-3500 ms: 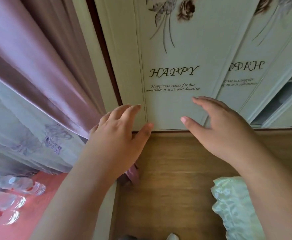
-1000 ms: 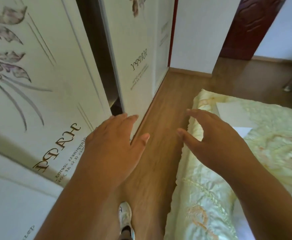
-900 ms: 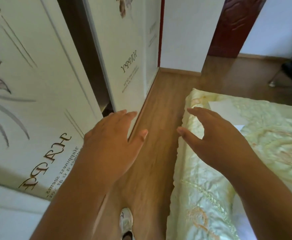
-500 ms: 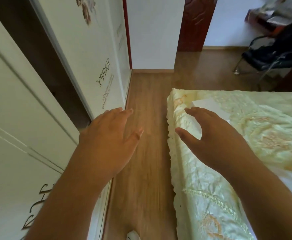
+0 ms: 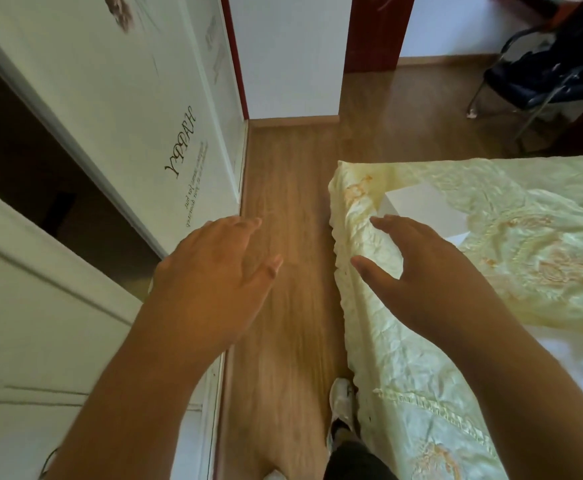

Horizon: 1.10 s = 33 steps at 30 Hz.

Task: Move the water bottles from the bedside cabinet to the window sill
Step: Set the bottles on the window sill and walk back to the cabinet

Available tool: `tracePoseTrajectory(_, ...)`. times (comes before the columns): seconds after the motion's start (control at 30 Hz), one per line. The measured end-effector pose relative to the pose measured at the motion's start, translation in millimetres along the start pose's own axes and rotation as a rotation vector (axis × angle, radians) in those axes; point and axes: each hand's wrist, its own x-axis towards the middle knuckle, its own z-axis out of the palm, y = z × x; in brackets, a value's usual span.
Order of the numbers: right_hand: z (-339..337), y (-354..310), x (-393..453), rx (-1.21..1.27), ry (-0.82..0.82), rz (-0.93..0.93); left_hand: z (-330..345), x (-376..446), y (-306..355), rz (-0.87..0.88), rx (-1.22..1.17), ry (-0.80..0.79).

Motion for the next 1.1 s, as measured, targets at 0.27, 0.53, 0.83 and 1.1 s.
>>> tracePoseTrajectory(0.27,-35.9,19.0,126.9,0.034,-0.011,-0.085,-26.2,93.6,48.0,-0.039,0.026,0.091)
tracePoseTrajectory(0.53,-59.6,40.9,209.8,0.050,-0.055,-0.146,-24.7,160.8,82.8,-0.083,-0.002,0.106)
tracePoseTrajectory(0.83,-69.4,57.0,275.8,0.041,-0.044,-0.127,-27.5,240.2,104.2,-0.046,-0.021,0.087)
tracePoseTrajectory(1.1,-68.9,49.3,347.4,-0.017,0.000,-0.033,-36.4,332.5,95.8,0.087,-0.054,0.064)
